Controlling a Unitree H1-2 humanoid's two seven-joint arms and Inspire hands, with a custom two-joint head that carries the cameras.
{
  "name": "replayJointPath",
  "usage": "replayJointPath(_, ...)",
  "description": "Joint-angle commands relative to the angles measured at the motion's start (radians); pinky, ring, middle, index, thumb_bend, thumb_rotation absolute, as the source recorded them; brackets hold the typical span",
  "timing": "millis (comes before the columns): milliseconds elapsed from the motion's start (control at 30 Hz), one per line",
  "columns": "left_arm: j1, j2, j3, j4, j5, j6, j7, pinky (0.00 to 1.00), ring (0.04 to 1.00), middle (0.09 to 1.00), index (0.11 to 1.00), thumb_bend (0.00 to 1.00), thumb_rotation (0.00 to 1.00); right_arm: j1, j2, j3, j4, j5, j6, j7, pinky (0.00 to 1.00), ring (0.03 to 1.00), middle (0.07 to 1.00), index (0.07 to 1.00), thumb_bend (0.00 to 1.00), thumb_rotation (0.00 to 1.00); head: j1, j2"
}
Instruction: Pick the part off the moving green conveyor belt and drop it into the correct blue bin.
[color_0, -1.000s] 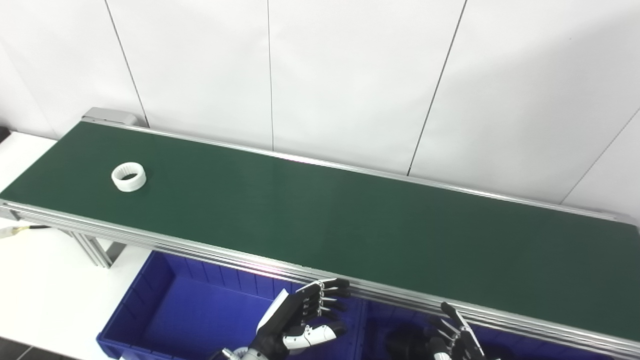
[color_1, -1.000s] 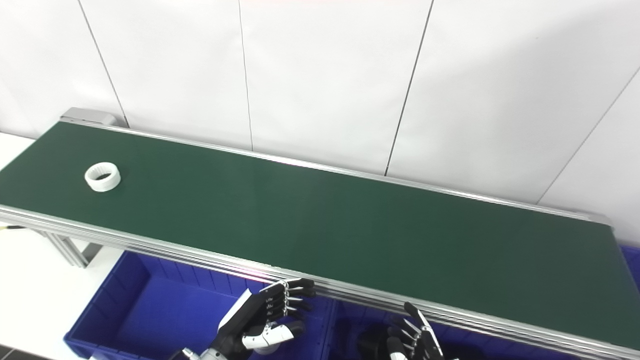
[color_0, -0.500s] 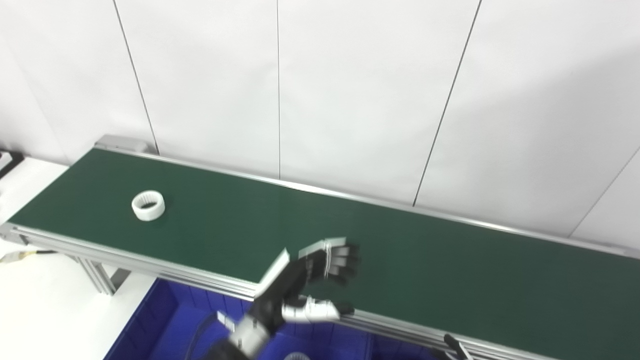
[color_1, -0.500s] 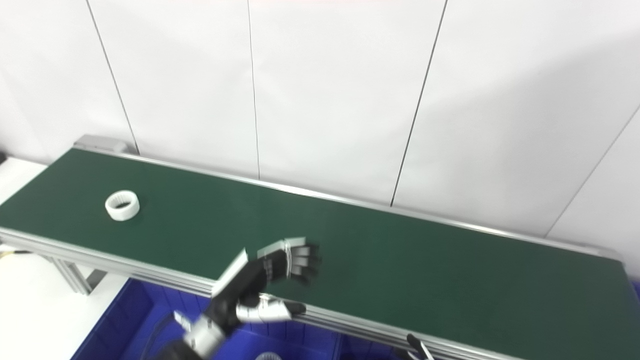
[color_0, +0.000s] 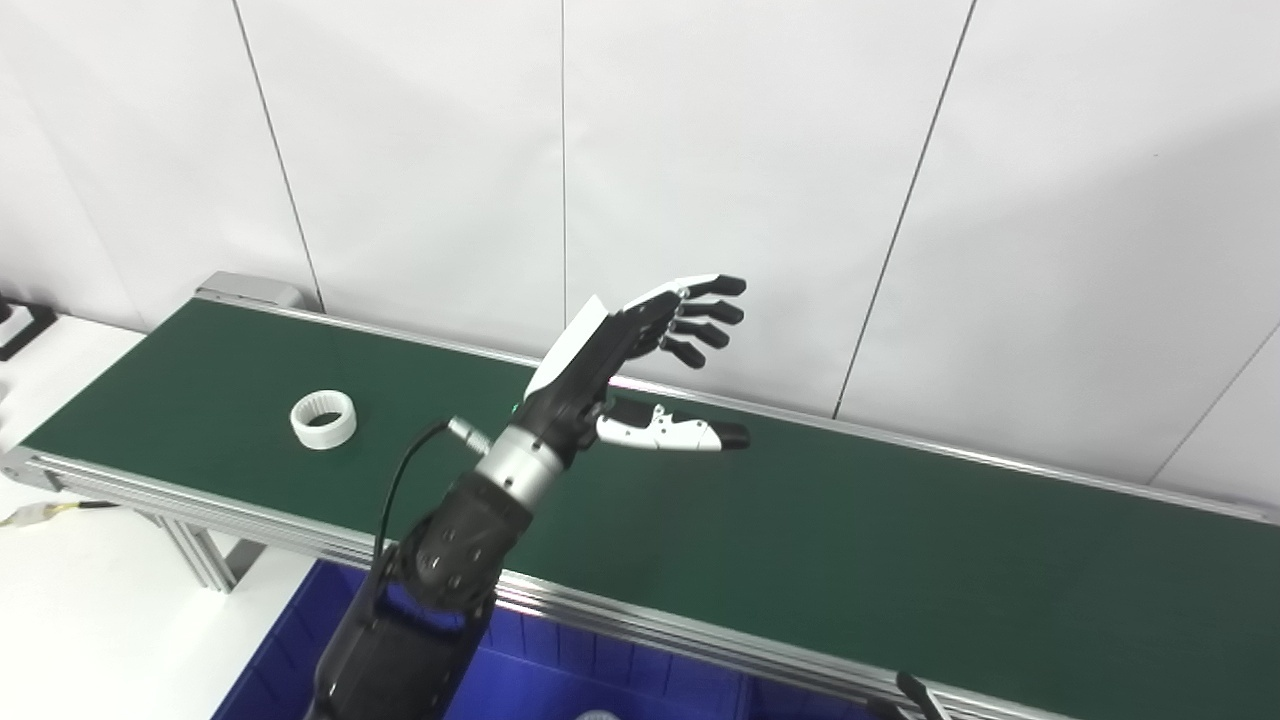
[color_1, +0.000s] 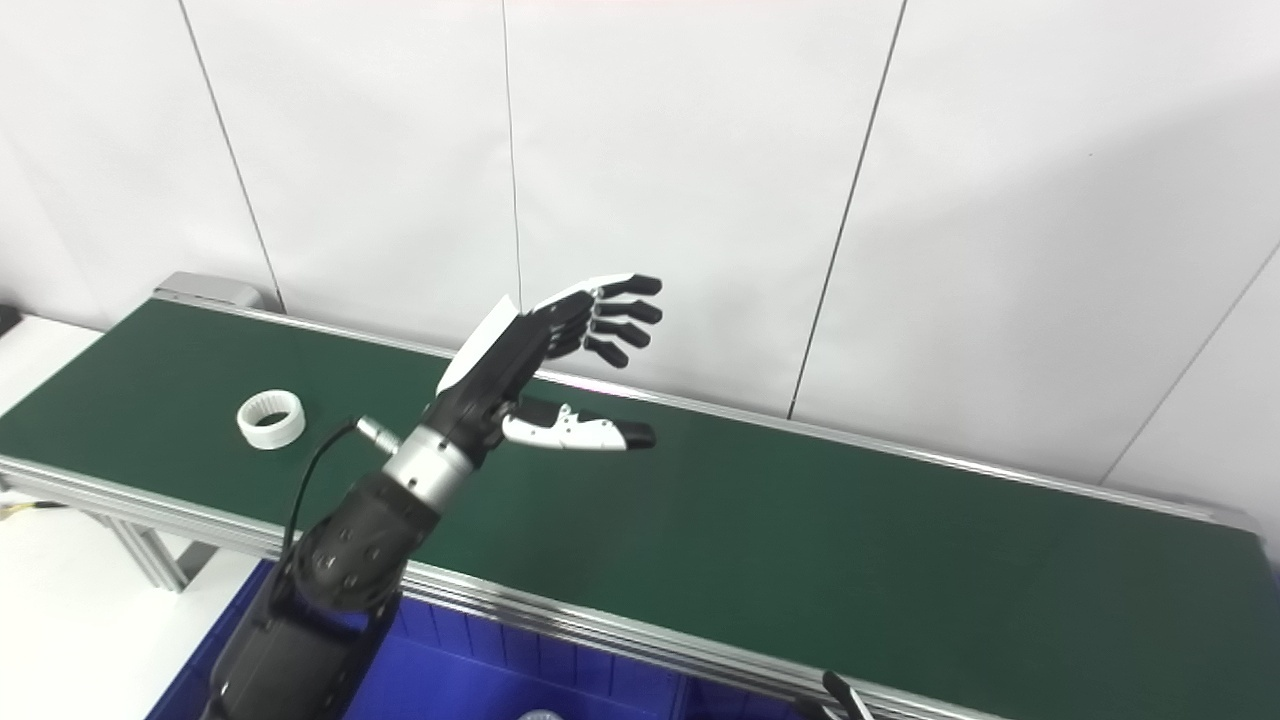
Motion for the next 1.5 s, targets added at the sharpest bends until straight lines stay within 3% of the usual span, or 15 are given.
replayJointPath(0,-0.056,0.058,-0.017,-0.014,0.105,0.052,-0.012,0.63,0.757,0.824,0.832,0.83,0.24,-0.014,0.01,-0.004,-0.016,0.008,-0.058,0.001,0.66,0.744,0.789,0.899,0.37,0.64,0.001,0.001)
replayJointPath(133,-0.107,0.119,-0.053,0.038,0.173,0.123,-0.067,0.66,0.817,0.867,0.829,0.85,0.17,-0.019,0.011,-0.003,-0.006,0.008,-0.072,0.002,0.67,0.745,0.792,0.903,0.35,0.63,0.004,0.001)
replayJointPath(267,-0.154,0.161,-0.088,0.129,0.192,0.166,-0.126,0.69,0.867,0.886,0.817,0.86,0.18,-0.021,0.013,-0.003,-0.005,0.005,-0.066,-0.001,0.66,0.742,0.787,0.898,0.36,0.65,0.001,0.001)
replayJointPath(500,-0.207,0.209,-0.172,0.279,0.282,0.167,-0.156,0.77,0.849,0.862,0.793,0.9,0.12,-0.023,0.014,-0.004,-0.005,0.009,-0.059,0.003,0.67,0.748,0.79,0.901,0.38,0.67,-0.005,0.001)
replayJointPath(833,-0.226,0.228,-0.23,0.394,0.367,0.145,-0.14,0.77,0.836,0.852,0.786,0.92,0.09,-0.022,0.014,-0.001,-0.003,0.001,-0.065,0.0,0.66,0.743,0.79,0.896,0.38,0.66,-0.013,0.002)
replayJointPath(1133,-0.217,0.219,-0.278,0.426,0.397,0.141,-0.158,0.8,0.859,0.871,0.79,0.94,0.1,-0.019,0.016,0.0,-0.008,-0.002,-0.059,-0.001,0.66,0.746,0.79,0.893,0.39,0.64,-0.022,0.007)
replayJointPath(1467,-0.214,0.214,-0.317,0.454,0.416,0.132,-0.153,0.79,0.854,0.863,0.781,0.91,0.07,-0.014,0.017,0.003,-0.009,-0.004,-0.065,0.0,0.67,0.751,0.796,0.894,0.4,0.64,-0.027,0.009)
